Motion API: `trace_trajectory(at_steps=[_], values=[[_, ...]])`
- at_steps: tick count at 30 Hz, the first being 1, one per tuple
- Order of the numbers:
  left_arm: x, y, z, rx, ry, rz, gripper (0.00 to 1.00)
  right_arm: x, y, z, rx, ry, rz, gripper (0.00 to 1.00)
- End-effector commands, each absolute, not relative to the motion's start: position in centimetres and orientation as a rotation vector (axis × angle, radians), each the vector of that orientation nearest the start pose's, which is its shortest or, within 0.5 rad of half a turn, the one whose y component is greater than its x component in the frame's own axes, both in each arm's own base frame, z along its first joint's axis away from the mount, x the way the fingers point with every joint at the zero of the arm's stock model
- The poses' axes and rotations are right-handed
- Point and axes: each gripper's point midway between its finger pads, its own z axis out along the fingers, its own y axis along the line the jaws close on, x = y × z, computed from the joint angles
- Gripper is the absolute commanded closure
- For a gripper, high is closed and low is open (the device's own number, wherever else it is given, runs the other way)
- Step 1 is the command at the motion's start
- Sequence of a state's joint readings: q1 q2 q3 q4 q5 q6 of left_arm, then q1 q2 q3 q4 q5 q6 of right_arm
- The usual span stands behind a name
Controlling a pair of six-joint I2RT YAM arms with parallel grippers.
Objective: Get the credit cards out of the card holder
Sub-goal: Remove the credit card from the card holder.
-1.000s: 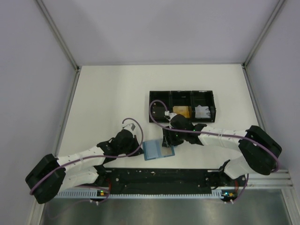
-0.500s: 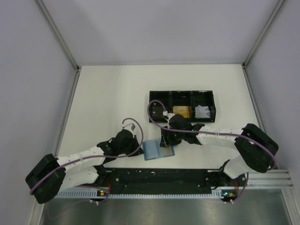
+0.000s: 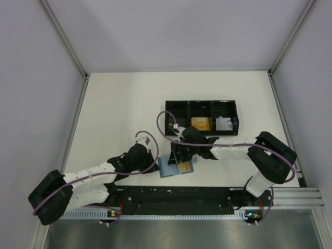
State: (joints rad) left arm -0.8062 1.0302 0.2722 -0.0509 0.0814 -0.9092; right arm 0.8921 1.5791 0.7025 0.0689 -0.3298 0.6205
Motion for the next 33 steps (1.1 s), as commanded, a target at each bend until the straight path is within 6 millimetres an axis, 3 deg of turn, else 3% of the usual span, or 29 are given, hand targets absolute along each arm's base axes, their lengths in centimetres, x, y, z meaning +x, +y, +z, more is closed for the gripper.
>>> trace_trajectory(at_steps=[1,6,10,15,19,23,26,29,33], values=[[14.2,-21.9,1.9,-0.109,2.551,-0.877,1.00,15.5,38.0,7.1,-0.633,2.450,1.223,0.50],[14.6,-21.7,2.3,-0.158,2.504,-0.897,1.00,14.8,40.5,8.2,-0.709,2.418,1.276,0.50],[15.1,-20.2,2.5,-0.240,2.461,-0.835,0.94,14.6,40.6,9.2,-0.729,2.396,1.282,0.50],[16.0,-19.1,5.0,-0.285,2.341,-0.835,0.86,15.4,38.8,10.9,-0.759,2.342,1.156,0.50],[16.2,-19.4,6.9,-0.256,2.293,-0.874,0.85,16.7,35.3,11.1,-0.683,2.367,0.992,0.50],[16.1,-20.7,8.1,-0.199,2.310,-0.932,0.82,18.2,30.8,8.9,-0.560,2.435,0.850,0.49],[15.5,-22.7,9.1,-0.113,2.337,-1.027,0.81,18.3,28.7,7.4,-0.501,2.476,0.815,0.48],[15.5,-24.5,9.9,-0.057,2.334,-1.085,0.81,18.2,28.0,6.5,-0.485,2.490,0.795,0.47],[15.6,-25.8,9.1,-0.022,2.378,-1.067,0.81,18.2,28.0,5.5,-0.470,2.511,0.793,0.47]])
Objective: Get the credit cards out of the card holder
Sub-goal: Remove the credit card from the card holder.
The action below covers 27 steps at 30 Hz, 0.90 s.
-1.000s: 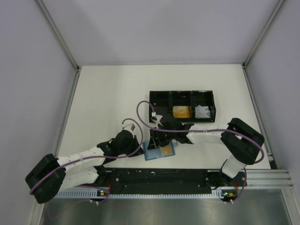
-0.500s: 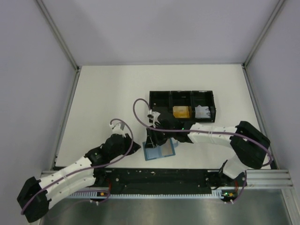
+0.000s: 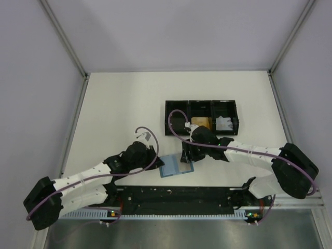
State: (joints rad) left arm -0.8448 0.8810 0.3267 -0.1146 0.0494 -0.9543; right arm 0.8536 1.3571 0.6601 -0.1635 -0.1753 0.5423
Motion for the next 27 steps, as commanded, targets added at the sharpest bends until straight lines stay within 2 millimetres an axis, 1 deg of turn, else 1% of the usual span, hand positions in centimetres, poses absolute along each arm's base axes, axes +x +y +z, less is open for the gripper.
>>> trace_trajectory(at_steps=[1,2,3,7,13,18,20,27], values=[[15.6,-25.9,8.5,-0.019,2.399,-1.051,0.81,18.1,27.9,5.2,-0.468,2.518,0.787,0.47],[15.6,-25.9,8.0,-0.019,2.417,-1.033,0.81,18.2,27.9,5.1,-0.465,2.520,0.785,0.47],[15.9,-26.3,8.0,-0.009,2.407,-1.042,0.81,18.2,27.9,4.9,-0.465,2.523,0.781,0.47],[15.5,-26.4,6.0,0.001,2.469,-0.999,0.81,18.2,28.2,4.6,-0.470,2.526,0.795,0.47],[15.0,-25.9,3.6,-0.024,2.535,-0.953,0.83,18.1,28.5,4.2,-0.472,2.540,0.808,0.48],[14.8,-25.3,2.9,-0.047,2.542,-0.925,0.88,17.8,28.6,3.5,-0.478,2.561,0.816,0.48],[14.8,-25.2,2.8,-0.051,2.542,-0.921,0.89,17.8,28.6,3.3,-0.484,2.566,0.812,0.48],[14.6,-25.2,2.6,-0.051,2.548,-0.920,0.90,17.7,29.0,3.9,-0.494,2.553,0.848,0.48]])
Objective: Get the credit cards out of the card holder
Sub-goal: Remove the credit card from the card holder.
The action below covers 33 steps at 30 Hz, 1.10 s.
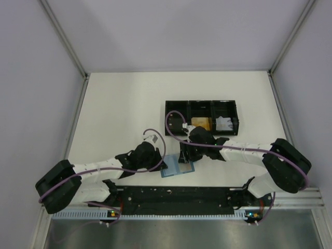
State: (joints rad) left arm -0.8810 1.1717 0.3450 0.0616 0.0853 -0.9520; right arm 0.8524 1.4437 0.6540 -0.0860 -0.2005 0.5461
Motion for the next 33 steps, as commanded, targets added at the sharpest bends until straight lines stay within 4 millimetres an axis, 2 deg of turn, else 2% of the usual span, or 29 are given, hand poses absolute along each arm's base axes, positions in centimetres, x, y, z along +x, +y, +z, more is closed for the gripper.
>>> trace_trajectory(at_steps=[1,9,33], values=[[14.6,-25.2,2.6,-0.051,2.548,-0.920,0.90,17.8,29.0,4.0,-0.490,2.549,0.843,0.48],[14.7,-24.9,2.8,-0.051,2.539,-0.911,0.90,18.9,27.9,5.5,-0.462,2.501,0.754,0.48],[14.6,-25.1,2.9,-0.042,2.542,-0.911,0.91,17.9,28.3,3.3,-0.481,2.571,0.787,0.48]])
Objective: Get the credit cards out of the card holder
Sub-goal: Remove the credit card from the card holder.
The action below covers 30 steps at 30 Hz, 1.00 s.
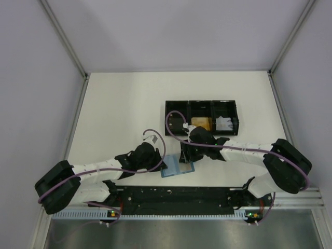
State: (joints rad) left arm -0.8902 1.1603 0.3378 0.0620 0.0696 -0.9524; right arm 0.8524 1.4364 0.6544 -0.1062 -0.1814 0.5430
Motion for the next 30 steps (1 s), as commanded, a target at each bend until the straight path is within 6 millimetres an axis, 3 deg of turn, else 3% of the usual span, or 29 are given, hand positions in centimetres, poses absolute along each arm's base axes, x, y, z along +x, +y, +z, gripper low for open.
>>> trace_trajectory(at_steps=[1,13,19,25,30], values=[[14.6,-25.1,3.0,-0.042,2.541,-0.913,0.91,17.8,28.4,3.3,-0.486,2.574,0.792,0.48],[14.3,-25.3,2.9,-0.037,2.543,-0.926,0.91,16.3,31.9,3.5,-0.497,2.563,1.053,0.48],[14.4,-25.4,3.2,-0.041,2.526,-0.935,0.91,16.1,32.4,3.7,-0.498,2.549,1.097,0.49],[14.6,-25.5,4.1,-0.063,2.484,-0.961,0.89,15.9,33.8,5.0,-0.499,2.498,1.227,0.55],[14.7,-25.3,4.5,-0.086,2.458,-0.974,0.89,15.7,34.3,5.0,-0.506,2.497,1.262,0.60]])
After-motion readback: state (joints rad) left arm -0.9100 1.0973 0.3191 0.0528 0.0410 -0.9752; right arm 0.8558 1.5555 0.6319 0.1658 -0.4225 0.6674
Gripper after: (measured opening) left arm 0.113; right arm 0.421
